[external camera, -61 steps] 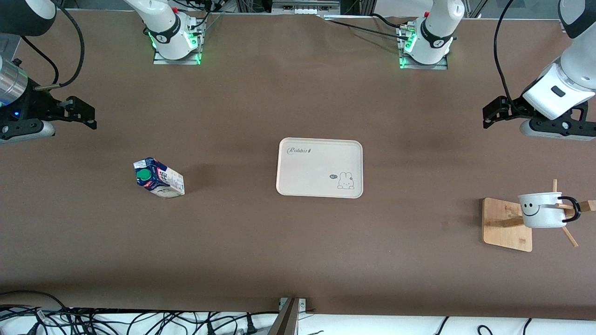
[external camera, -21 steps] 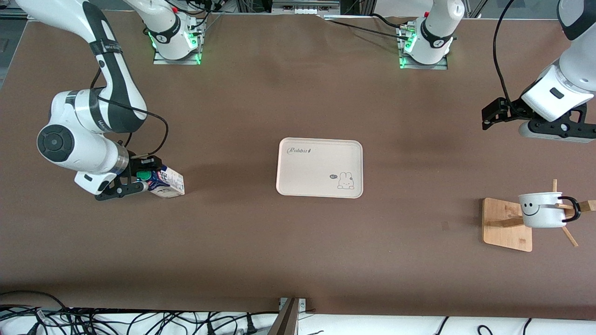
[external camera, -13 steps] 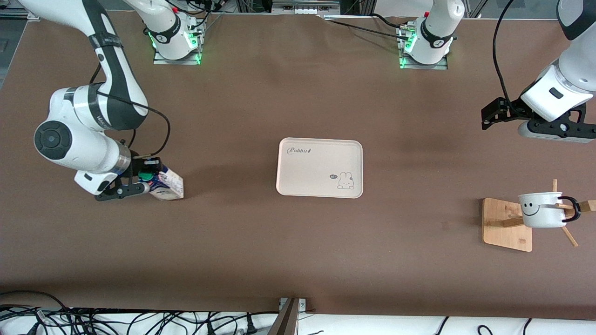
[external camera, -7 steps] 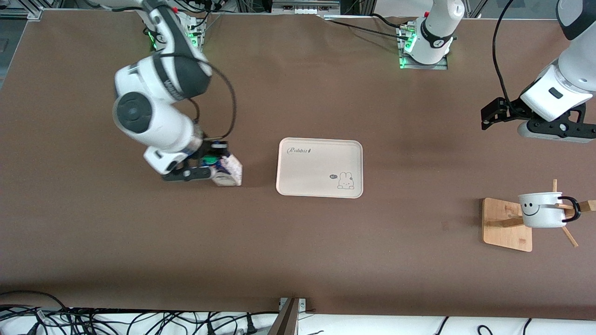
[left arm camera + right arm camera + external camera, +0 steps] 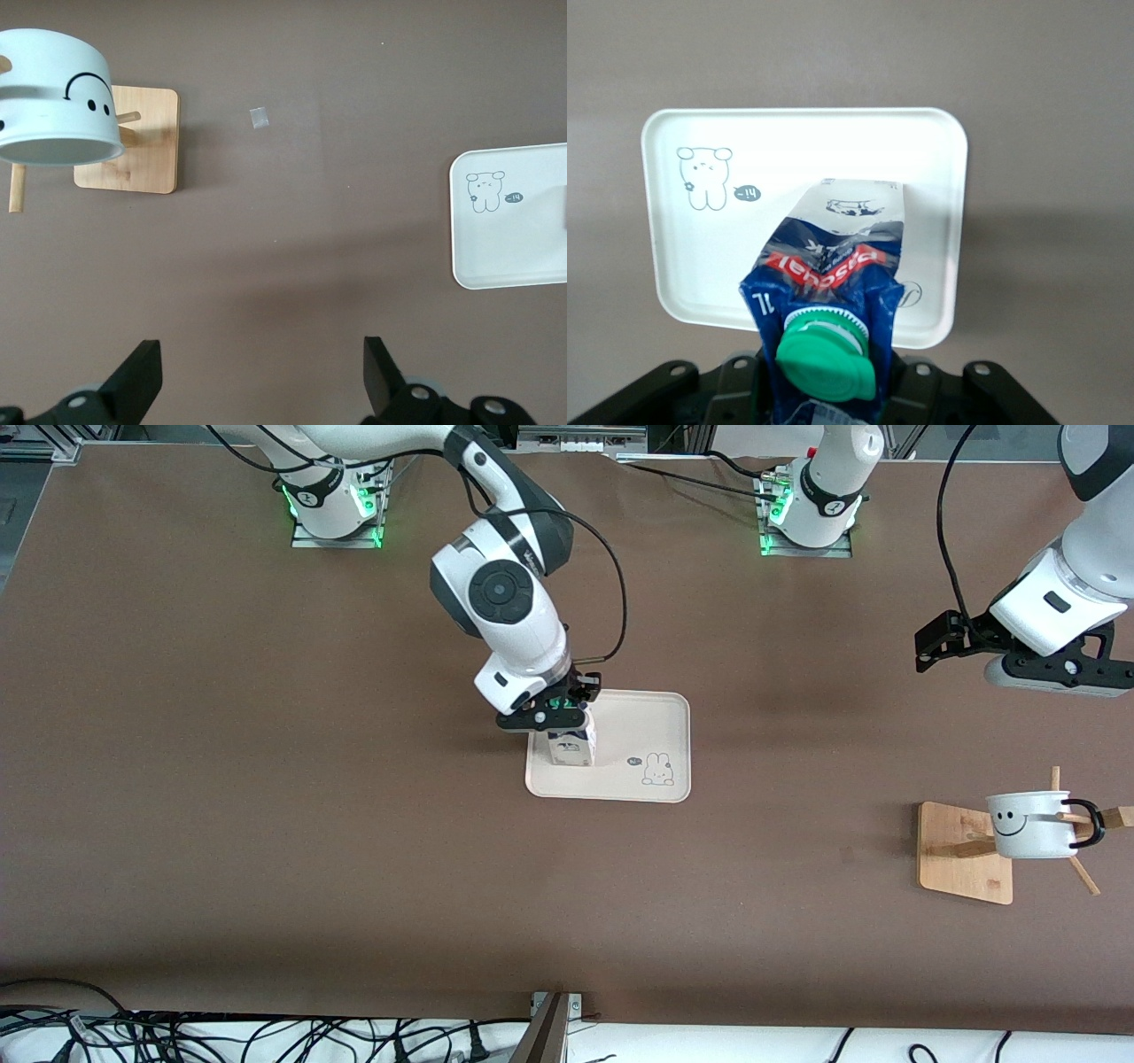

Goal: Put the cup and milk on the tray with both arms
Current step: 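Lift the milk carton and carry it over the white tray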

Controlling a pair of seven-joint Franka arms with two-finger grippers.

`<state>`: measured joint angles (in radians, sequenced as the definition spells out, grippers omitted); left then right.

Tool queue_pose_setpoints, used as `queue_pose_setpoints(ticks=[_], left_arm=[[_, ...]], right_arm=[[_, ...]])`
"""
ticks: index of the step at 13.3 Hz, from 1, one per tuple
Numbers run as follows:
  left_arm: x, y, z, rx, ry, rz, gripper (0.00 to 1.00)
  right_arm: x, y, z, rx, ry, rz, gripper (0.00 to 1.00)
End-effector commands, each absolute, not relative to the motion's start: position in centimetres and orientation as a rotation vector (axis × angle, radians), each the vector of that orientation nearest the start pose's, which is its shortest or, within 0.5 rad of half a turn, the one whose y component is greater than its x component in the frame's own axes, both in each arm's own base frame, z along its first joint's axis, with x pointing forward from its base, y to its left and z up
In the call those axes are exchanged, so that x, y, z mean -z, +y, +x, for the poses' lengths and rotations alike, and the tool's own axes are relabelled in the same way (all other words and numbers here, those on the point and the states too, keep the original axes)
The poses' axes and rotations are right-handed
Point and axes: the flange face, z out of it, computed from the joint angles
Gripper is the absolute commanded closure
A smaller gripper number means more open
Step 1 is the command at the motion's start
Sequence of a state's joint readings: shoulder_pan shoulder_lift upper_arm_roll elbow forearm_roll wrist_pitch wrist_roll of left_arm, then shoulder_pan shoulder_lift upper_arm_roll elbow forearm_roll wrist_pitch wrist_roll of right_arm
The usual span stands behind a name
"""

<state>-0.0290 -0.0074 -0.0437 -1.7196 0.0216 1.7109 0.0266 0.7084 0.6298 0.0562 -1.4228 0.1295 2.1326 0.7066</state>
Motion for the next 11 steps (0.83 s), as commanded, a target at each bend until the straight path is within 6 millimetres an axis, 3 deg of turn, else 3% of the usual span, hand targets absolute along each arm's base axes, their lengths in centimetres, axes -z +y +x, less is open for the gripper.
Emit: queue_pose_setpoints(ticks=[1,11], left_arm=[[-57.6,-4.0,56.2,0.015,0.187,-3.107,0.0],[-57.8,-4.0,56.3,0.022,0.19,-3.107,0.0]], right_arm=[[-32.7,50.5,53.6,-0.015,0.032,-3.003,0.65],[-33.5,50.0,53.6,0.014,-0.009,-3.046,0.65]])
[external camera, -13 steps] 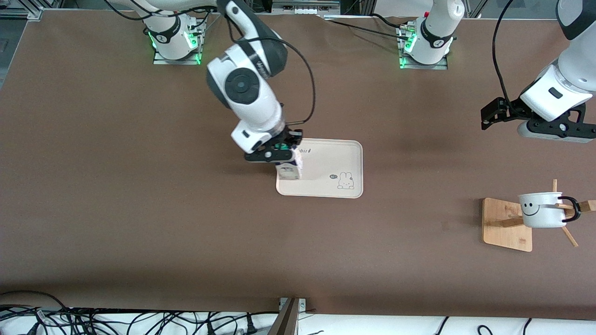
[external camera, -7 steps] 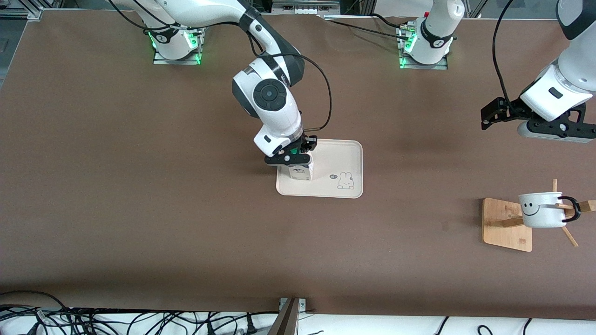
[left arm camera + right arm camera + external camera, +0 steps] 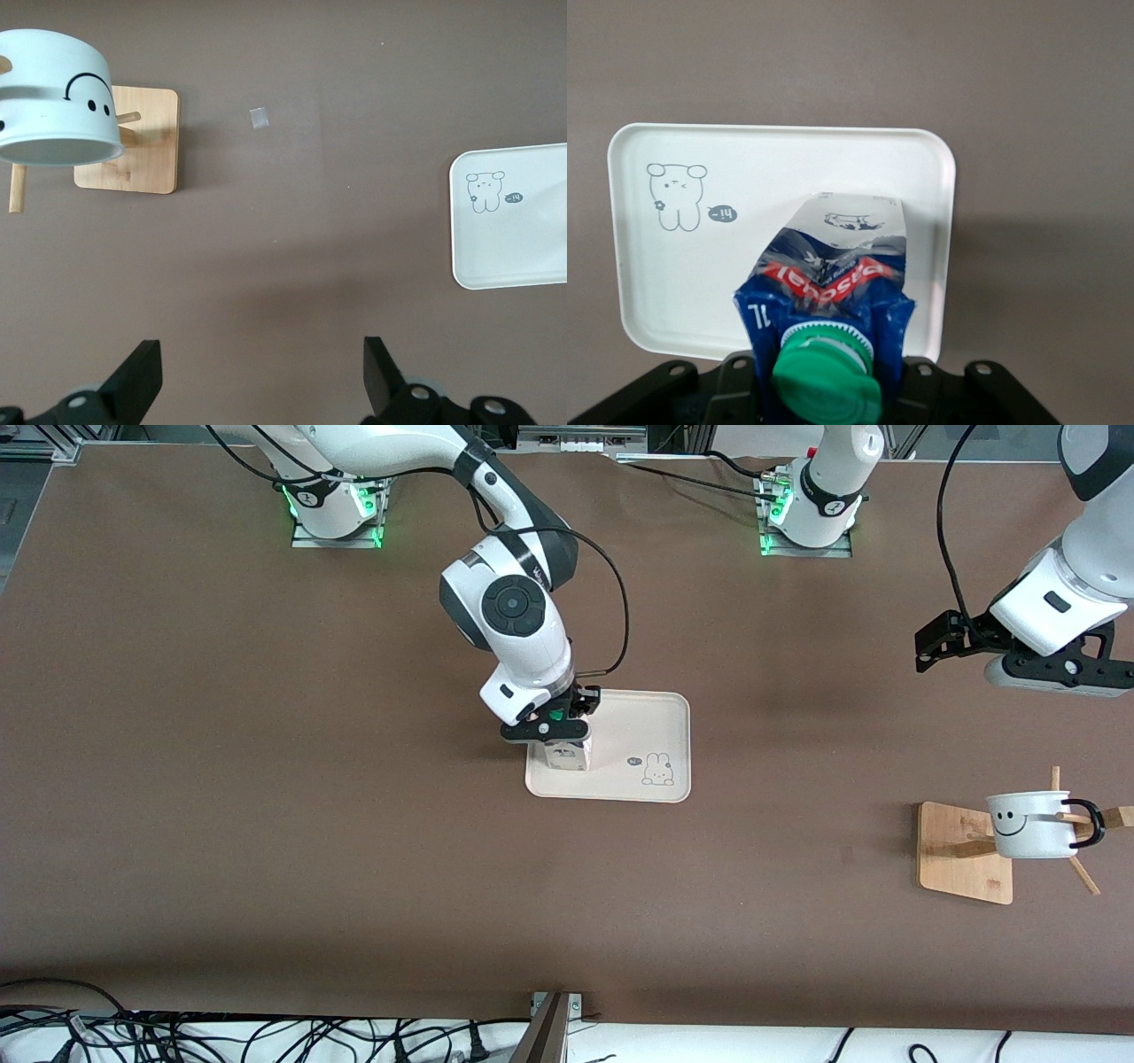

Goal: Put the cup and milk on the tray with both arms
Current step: 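Lower the milk carton onto the tray and open the right gripper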

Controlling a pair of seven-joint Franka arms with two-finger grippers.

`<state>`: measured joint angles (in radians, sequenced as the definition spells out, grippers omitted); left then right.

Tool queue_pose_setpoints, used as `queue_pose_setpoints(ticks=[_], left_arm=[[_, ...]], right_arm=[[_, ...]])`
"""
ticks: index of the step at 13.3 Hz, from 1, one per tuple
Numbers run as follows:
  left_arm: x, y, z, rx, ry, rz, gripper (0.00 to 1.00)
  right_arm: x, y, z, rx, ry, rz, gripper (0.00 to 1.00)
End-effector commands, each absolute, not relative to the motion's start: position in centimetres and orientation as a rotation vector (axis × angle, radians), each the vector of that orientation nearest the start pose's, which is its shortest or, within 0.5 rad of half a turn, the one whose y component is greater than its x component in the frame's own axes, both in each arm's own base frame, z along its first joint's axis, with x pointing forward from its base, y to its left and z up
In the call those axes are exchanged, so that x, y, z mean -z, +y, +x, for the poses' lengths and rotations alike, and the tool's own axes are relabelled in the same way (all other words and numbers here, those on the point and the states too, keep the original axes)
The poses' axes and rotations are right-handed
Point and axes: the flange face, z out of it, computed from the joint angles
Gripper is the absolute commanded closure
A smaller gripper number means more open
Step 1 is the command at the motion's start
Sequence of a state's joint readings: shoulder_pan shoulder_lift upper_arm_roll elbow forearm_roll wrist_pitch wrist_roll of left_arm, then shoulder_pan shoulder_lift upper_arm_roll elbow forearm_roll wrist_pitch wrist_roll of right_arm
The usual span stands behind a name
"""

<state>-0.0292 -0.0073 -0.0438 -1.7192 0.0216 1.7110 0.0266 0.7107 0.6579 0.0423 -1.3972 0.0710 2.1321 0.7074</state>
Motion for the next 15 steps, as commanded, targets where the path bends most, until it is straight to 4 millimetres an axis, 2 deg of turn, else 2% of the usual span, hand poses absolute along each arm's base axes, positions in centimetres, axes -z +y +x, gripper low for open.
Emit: queue_pose_setpoints(ticks=[1,3,5,7,8,9,10,12,14,15], left_arm=[[-57.7,-4.0,56.4,0.02,0.187,-3.107,0.0],[-57.7,-4.1,56.5,0.02,0.187,-3.108,0.0],[-57.7,-4.1,56.5,0.02,0.187,-3.108,0.0],[-57.7,-4.1,56.5,0.02,0.187,-3.108,0.0],[-57.8,-4.1,56.5,0.022,0.187,-3.108,0.0],[-57.8,-4.1,56.5,0.02,0.187,-3.108,0.0],[-57.7,-4.0,56.5,0.018,0.185,-3.108,0.0],[-57.8,-4.1,56.6,0.022,0.187,-3.108,0.0],[-57.8,-4.1,56.7,0.02,0.187,-3.108,0.0],[-57.8,-4.1,56.7,0.02,0.187,-3.108,0.0]], right_arm=[[-33.5,50.1,53.5,0.015,-0.014,-3.049,0.65],[-33.4,50.1,53.4,0.008,-0.011,-3.056,0.65],[-32.8,51.0,52.5,0.017,-0.053,-3.076,0.55],[-33.2,50.4,53.1,0.02,-0.033,-3.069,0.22],[-33.4,50.2,53.3,0.021,-0.026,-3.065,0.0],[-33.9,50.0,53.6,0.032,-0.002,-3.062,0.0],[-35.5,50.2,53.9,0.058,0.072,-3.041,0.0],[-37.1,50.3,54.5,0.095,0.127,-3.018,0.0],[-38.6,48.8,56.2,0.152,0.154,-3.013,0.0],[-40.5,47.4,57.2,0.19,0.186,-2.998,0.0]])
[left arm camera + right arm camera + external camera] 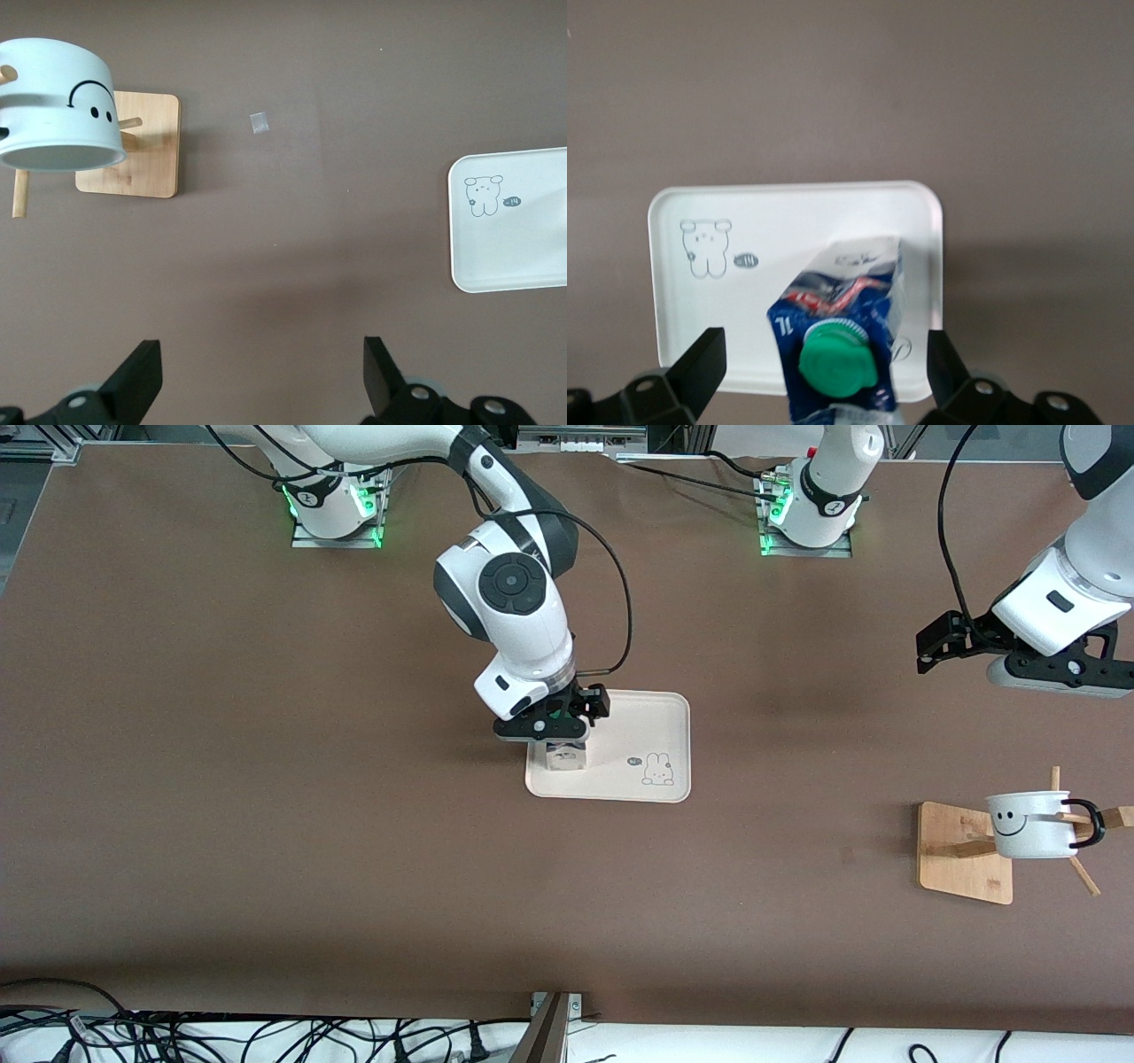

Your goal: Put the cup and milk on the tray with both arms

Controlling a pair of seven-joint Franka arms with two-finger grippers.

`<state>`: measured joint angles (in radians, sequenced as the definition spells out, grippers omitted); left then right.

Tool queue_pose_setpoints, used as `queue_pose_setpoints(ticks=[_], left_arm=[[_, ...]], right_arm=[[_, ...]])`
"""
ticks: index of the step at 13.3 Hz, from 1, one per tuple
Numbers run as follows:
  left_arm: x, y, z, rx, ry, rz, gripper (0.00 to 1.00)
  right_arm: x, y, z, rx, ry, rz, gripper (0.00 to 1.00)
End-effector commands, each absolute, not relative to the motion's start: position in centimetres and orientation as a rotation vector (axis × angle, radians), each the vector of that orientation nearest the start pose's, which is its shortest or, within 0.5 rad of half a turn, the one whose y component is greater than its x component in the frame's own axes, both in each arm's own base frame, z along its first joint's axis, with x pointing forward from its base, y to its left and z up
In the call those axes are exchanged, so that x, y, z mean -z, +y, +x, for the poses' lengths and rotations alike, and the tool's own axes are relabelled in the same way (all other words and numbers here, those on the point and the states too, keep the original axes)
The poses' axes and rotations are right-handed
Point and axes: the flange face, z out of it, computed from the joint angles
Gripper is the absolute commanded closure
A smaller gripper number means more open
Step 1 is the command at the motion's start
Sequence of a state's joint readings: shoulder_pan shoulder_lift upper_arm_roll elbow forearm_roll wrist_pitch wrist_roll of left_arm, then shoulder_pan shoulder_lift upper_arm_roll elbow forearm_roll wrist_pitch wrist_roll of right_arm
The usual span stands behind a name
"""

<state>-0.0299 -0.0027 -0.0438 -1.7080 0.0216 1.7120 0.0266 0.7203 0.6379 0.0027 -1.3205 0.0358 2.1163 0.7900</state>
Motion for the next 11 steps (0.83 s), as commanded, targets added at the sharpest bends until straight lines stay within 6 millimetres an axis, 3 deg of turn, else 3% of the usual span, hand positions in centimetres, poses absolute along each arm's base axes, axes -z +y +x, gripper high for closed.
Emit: queue_pose_setpoints(ticks=[1,3,5,8,11], left_arm=[[-57.8,-4.1,56.7,0.02,0.187,-3.108,0.0],[-57.8,-4.1,56.7,0.02,0.187,-3.108,0.0],[-57.9,-4.1,56.7,0.022,0.187,-3.108,0.0],[-57.9,-4.1,56.7,0.022,0.187,-3.108,0.0],[-57.9,-4.1,56.7,0.022,0.187,-3.108,0.0]], right_arm=[[-41.7,45.7,58.5,0.21,0.222,-2.985,0.0],[-45.2,40.0,61.3,0.223,0.286,-2.98,0.0],[-48.6,34.0,62.1,0.134,0.215,-3.05,0.0],[-53.6,24.7,61.2,-0.022,0.098,-3.058,0.0],[-56.5,16.1,58.0,-0.08,-0.002,-3.073,0.0]])
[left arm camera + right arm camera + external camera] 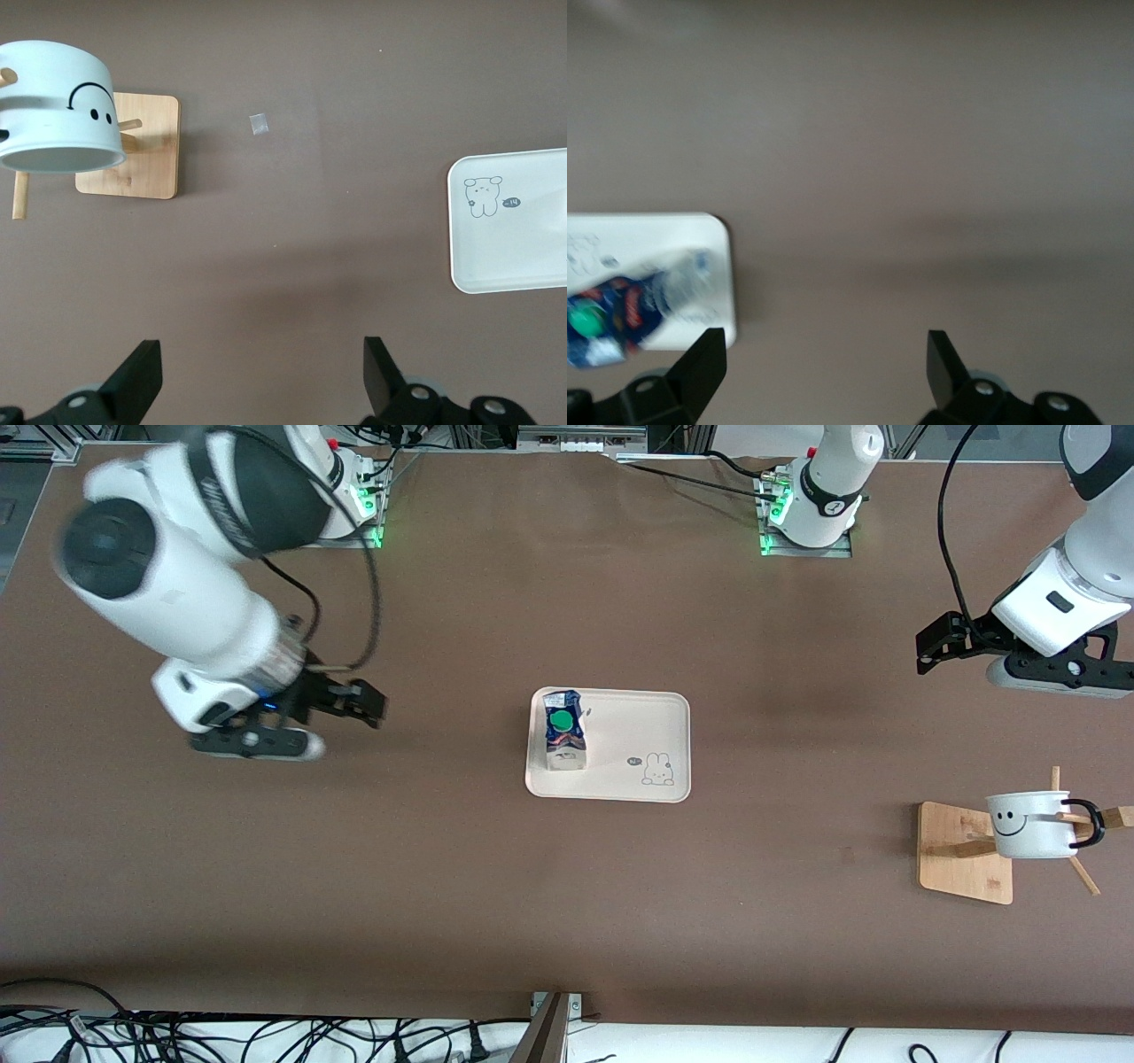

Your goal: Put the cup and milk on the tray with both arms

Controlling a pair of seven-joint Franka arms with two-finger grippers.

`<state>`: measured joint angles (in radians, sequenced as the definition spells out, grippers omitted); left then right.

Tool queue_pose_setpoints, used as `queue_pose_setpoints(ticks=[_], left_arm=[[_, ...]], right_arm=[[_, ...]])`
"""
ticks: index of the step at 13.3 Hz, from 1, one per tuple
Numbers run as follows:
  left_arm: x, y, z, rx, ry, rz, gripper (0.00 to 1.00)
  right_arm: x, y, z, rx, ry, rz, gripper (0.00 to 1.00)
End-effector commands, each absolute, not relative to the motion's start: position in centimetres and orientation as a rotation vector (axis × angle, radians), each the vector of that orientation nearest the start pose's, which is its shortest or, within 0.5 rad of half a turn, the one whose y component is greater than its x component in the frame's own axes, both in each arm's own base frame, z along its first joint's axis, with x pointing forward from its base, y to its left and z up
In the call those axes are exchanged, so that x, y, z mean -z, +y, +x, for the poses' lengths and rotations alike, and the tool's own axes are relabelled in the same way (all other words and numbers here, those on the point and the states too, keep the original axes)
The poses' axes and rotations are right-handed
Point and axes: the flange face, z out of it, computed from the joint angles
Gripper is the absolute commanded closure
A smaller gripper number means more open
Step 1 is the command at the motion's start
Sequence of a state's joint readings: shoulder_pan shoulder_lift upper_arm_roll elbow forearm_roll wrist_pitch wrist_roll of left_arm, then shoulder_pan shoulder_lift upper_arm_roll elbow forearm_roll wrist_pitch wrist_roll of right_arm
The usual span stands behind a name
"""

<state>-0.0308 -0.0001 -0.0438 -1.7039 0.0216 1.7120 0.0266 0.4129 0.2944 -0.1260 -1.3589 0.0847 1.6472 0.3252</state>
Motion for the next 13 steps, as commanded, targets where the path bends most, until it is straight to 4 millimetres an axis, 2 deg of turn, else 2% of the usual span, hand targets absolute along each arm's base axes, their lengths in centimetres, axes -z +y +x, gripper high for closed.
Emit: queue_pose_setpoints(ticks=[1,3,4,5,7,9,13], left_arm=[[-57.9,-4.1,56.7,0.022,0.189,-3.108,0.0],[-57.8,-4.1,56.7,0.02,0.187,-3.108,0.0],[-57.8,-4.1,56.7,0.022,0.187,-3.108,0.0],[-57.8,-4.0,56.7,0.02,0.185,-3.108,0.0],[-57.8,-4.1,56.7,0.02,0.187,-3.108,0.0],[-57.8,-4.2,56.7,0.02,0.187,-3.108,0.0],[-56.6,-3.7,57.3,-0.01,0.111,-3.153,0.0]], right_arm=[[-56.8,13.4,56.6,-0.083,0.013,-3.063,0.0],[-56.4,8.8,54.1,-0.084,0.056,-3.052,0.0],[-56.3,6.7,53.4,-0.074,0.019,-3.046,0.0],[-56.6,5.6,53.2,-0.074,-0.008,-3.048,0.0],[-57.1,4.7,53.2,-0.068,-0.043,-3.061,0.0],[-58.1,4.6,53.5,-0.034,-0.067,-3.104,0.0],[-58.8,4.5,53.9,-0.009,-0.068,-3.119,0.0]])
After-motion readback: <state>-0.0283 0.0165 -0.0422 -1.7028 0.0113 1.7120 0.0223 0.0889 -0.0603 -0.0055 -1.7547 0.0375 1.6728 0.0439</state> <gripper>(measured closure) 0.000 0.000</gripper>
